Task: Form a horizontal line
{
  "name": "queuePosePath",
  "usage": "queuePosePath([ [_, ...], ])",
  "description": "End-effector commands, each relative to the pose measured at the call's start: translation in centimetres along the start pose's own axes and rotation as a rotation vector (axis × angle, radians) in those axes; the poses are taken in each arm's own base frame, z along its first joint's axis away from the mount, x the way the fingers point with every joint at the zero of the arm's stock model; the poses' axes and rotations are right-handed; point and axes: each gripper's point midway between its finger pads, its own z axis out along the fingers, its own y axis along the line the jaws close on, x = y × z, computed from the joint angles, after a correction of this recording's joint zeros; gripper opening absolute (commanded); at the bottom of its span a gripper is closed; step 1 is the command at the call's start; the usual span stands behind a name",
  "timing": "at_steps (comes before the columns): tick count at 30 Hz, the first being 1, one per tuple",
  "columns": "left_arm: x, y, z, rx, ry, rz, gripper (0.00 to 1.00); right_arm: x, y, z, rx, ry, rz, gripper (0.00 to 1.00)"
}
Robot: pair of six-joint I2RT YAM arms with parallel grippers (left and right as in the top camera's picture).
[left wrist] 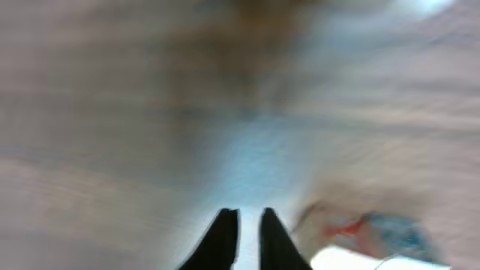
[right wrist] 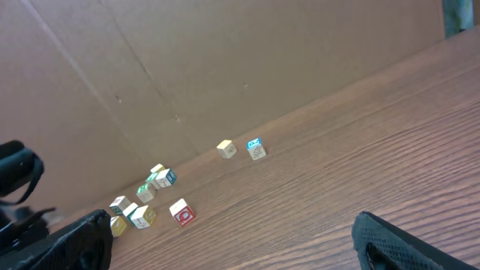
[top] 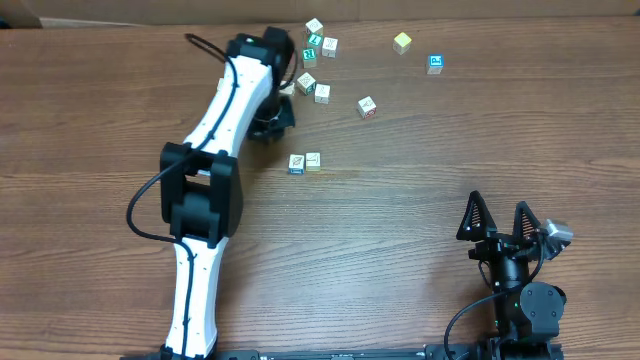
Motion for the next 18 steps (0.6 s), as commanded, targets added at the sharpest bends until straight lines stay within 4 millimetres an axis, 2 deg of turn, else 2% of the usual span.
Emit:
queuePosePath([
  [1,1.4,0.5,-0.3,-0.027,0.050,0.022,0.04,0.1,-0.3,0.0,0.011,-0.005,-0.007,1.00],
  [11,4.0,-0.3,3.7,-0.072,0.117,0.064,0.04,0.1,-0.3,0.0,0.011,-0.005,-0.007,1.00],
  [18,5.0,-1.6,3.9,-0.014,0.157,0.074,0.04,0.1,-0.3,0.0,0.011,-0.005,-0.007,1.00],
])
